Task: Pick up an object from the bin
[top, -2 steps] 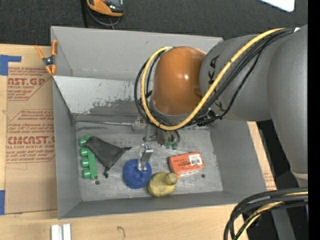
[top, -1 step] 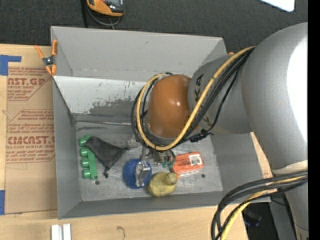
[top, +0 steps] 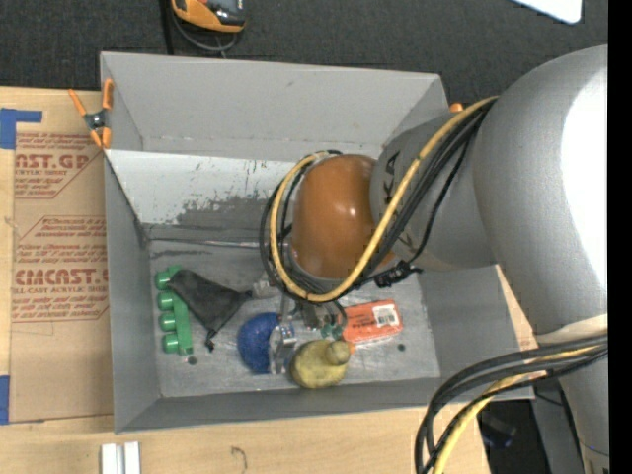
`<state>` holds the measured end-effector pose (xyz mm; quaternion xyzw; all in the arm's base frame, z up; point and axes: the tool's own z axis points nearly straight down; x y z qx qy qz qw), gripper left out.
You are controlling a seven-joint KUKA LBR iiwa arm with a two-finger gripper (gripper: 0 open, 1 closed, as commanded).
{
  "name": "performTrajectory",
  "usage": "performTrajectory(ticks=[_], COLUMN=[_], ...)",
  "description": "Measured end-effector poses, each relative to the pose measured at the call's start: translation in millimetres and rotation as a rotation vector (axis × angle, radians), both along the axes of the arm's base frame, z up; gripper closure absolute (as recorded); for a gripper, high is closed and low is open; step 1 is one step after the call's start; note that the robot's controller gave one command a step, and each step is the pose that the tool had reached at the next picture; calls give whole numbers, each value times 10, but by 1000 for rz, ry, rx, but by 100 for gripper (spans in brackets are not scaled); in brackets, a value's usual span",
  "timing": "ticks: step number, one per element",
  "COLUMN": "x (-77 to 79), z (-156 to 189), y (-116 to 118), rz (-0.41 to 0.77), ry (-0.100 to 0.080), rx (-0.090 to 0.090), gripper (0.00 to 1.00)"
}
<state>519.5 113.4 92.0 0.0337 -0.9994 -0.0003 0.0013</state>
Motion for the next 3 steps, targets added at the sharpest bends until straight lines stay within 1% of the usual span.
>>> performTrajectory(ticks=[1,2,3], x=[-41,-137,-164], z=[89,-202,-195], y=[-34,51,6], rz=[-182,12,-307], ry=[-3,-6,-10], rx=[0,-1,6], gripper=[0,0,100])
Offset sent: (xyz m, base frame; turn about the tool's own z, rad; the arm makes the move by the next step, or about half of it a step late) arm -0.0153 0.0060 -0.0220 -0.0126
